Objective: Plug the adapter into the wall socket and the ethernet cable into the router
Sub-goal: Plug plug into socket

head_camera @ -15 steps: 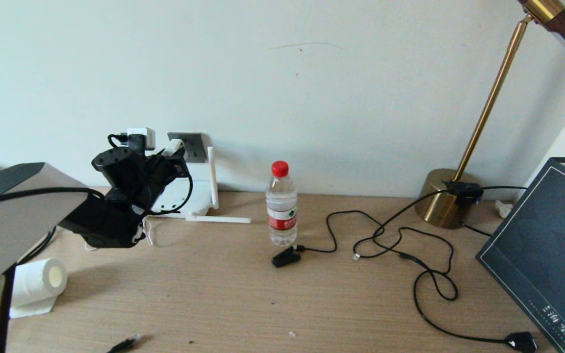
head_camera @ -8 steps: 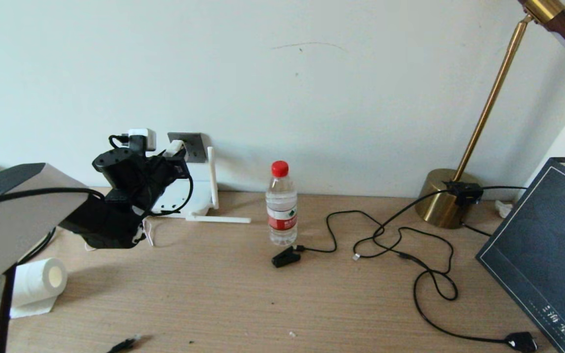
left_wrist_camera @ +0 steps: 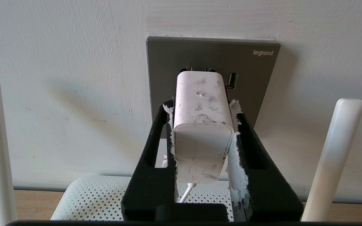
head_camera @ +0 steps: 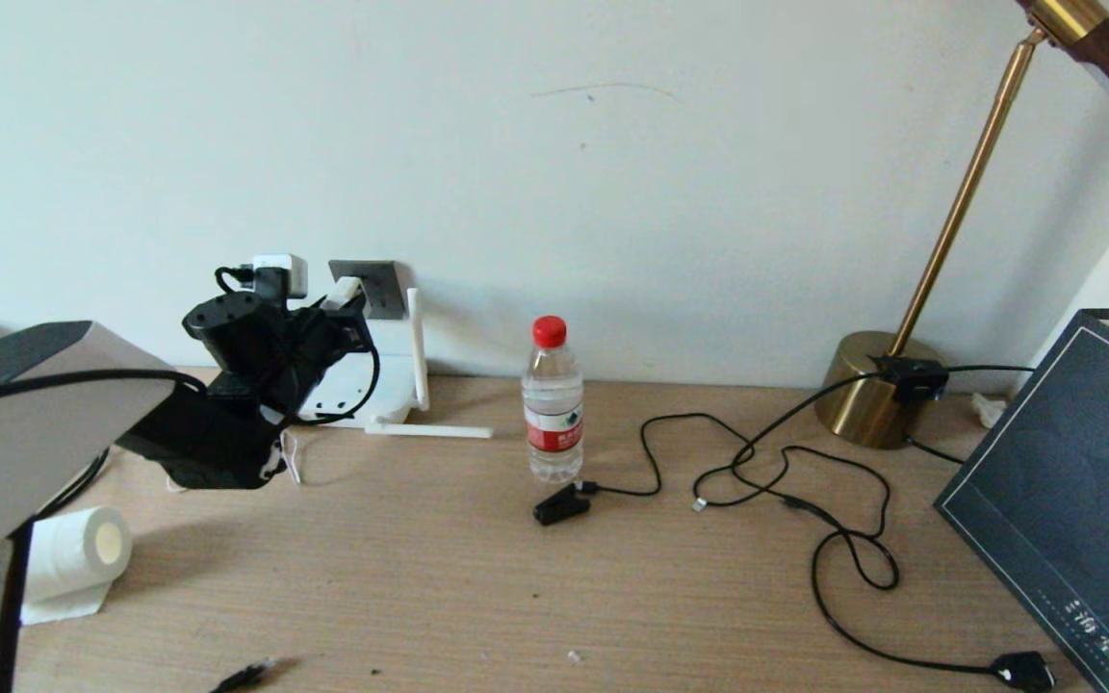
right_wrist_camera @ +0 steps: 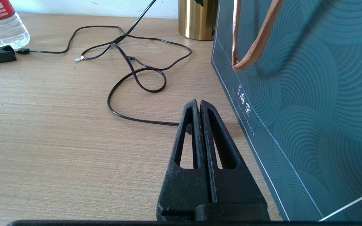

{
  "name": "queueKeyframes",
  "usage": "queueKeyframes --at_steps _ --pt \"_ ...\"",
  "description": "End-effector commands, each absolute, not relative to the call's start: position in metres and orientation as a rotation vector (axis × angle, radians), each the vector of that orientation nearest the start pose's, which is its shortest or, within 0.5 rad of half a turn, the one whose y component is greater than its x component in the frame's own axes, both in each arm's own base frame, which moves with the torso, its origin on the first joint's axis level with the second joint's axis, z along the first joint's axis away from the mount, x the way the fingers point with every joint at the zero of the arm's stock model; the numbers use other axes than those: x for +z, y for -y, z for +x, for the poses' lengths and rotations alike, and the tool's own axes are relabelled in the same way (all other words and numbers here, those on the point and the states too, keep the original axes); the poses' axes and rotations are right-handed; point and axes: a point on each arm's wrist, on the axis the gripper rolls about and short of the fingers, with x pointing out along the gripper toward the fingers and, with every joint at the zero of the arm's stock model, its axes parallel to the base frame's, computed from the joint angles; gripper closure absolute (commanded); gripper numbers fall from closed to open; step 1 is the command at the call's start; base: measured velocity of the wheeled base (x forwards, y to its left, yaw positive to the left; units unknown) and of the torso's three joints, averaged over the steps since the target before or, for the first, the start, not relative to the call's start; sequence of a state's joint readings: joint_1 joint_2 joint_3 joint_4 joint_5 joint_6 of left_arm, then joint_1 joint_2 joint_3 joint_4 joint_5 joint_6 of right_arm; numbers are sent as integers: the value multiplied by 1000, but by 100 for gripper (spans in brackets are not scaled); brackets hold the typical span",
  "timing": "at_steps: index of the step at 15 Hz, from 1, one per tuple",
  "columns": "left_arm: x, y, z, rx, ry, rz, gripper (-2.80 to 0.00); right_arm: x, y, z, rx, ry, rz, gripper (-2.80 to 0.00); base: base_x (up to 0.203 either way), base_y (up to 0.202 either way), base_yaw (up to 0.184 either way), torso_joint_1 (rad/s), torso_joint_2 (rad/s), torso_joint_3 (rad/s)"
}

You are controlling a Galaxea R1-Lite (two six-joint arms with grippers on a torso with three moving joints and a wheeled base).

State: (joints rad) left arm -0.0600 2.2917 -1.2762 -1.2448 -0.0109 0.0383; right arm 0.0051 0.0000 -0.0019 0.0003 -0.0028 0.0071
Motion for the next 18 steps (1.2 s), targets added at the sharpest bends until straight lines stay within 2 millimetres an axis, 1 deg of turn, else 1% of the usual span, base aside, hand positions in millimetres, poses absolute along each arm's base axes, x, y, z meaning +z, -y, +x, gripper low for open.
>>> queueKeyframes --at_steps 1,18 --pt "140 27 453 -66 236 32 0 76 0 -23 2 0 8 0 0 0 0 0 0 0" --pt "145 28 456 -67 243 32 0 76 0 -23 3 0 8 0 0 0 0 0 0 0"
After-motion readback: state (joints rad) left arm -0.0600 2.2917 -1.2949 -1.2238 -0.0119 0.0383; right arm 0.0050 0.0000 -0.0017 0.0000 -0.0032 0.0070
